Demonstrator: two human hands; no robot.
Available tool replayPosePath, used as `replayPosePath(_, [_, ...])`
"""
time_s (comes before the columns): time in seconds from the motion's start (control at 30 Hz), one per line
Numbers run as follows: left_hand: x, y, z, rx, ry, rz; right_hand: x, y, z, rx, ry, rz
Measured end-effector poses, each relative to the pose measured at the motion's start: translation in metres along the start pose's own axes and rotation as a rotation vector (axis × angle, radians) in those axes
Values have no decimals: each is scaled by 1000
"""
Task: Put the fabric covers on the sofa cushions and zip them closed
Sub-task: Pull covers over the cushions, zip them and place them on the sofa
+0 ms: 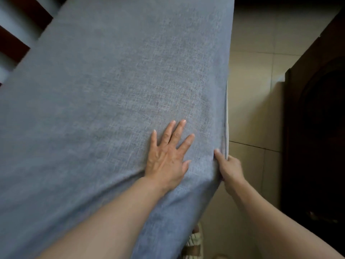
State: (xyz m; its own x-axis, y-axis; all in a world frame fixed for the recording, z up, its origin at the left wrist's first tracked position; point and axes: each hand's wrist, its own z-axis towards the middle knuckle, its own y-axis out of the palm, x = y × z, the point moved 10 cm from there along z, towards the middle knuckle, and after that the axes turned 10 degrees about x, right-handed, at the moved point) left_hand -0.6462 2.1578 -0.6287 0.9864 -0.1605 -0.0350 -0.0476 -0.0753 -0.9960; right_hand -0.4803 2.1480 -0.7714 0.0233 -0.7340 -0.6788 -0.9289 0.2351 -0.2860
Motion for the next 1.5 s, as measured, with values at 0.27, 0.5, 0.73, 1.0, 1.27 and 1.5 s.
replayPosePath(0.27, [-35,-1,-126,130,-196,5,104,55,-155,-474,408,247])
replayPosePath(0.5, [-12,13,-161,171,-71,-1,103,-6,-117,104,-69,-183])
replayPosePath(0.73, [-22,22,-226,120,37,12,124,-20,-151,178,18,-63])
replayPosePath(1.0, [-34,14,-306,157,-65,-12,240,53,-307,-539,427,319])
replayPosePath(1.27, [-10,33,-328,156,-48,59,239,-4,-261,-110,-102,-106])
replayPosePath(1.5, [-1,34,-375,25,-104,34,250,-21,-272,18,-45,25])
